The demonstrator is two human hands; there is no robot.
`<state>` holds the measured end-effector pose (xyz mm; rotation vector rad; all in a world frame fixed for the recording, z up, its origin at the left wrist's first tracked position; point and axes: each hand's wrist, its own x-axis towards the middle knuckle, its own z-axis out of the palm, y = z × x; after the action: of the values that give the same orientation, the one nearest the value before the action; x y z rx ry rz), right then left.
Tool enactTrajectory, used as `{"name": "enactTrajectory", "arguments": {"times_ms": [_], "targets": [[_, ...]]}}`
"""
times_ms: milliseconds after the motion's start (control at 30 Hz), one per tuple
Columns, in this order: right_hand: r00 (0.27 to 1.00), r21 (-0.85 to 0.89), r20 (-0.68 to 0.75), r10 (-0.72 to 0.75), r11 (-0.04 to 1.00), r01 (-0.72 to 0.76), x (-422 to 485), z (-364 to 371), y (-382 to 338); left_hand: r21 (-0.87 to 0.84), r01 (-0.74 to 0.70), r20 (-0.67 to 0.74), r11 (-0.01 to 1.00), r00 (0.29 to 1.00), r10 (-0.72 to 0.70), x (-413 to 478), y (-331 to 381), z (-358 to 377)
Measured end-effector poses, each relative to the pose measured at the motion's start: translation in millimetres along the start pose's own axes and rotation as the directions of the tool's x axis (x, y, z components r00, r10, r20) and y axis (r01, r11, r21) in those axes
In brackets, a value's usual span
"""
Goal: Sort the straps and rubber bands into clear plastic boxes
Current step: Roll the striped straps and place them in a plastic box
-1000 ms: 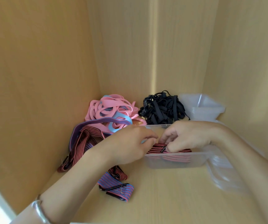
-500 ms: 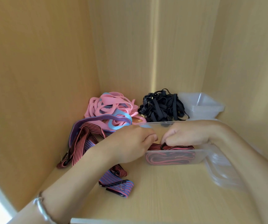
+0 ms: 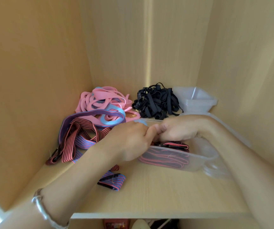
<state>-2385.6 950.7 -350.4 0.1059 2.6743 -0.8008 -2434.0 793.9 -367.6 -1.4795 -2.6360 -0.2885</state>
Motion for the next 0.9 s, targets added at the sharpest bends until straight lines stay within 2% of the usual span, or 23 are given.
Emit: {"name": "enactTrajectory", "arguments": {"times_ms": [100, 200, 367, 467, 533, 667, 733, 900], "targets": [[0.987, -0.162, -0.156, -0.048, 0.987, 0.022, -3.8, -6.1, -0.1, -0.02, 0.111, -0.07, 0.994, 0.991, -0.112, 2.4, 5.0, 2.2], [0.976, -0.074, -0.211, -0.055, 0.996, 0.04, -8.6, -12.5, 2.8, -0.035, 0.174, -0.064, 0.984, 0.982, -0.176, 10.3, 2.3, 1.6], [0.992, -0.117, -0.129, 0.006, 0.993, -0.021, -14.2, -15.7, 6.2, -0.033, 0.205, -0.071, 0.978, 0.976, -0.207, 22.3, 1.5, 0.0], [0.999, -0.078, -0.021, -0.046, 0.996, 0.044, -23.4, -18.4, 3.8, -0.077, 0.222, -0.077, 0.972, 0.971, -0.228, 23.8, 1.4, -0.9], [0.998, -0.123, 0.016, -0.062, 0.99, 0.064, -24.1, -18.6, 2.2, -0.11, 0.242, -0.075, 0.964, 0.965, -0.251, 24.0, 1.2, -0.2], [0.999, -0.24, -0.029, -0.044, 0.97, 0.036, -19.8, -15.7, 0.2, -0.139, 0.253, -0.097, 0.957, 0.959, -0.268, 24.5, 0.2, 2.4], [0.998, -0.263, -0.042, -0.036, 0.965, 0.024, -18.3, -15.5, 0.9, -0.21, 0.24, -0.123, 0.948, 0.955, -0.269, 23.6, -1.3, 5.0], [0.999, -0.269, -0.041, -0.025, 0.963, 0.013, -18.1, -15.5, 1.3, -0.354, 0.107, -0.074, 0.929, 0.987, -0.142, 18.7, -7.3, 6.2]]}}
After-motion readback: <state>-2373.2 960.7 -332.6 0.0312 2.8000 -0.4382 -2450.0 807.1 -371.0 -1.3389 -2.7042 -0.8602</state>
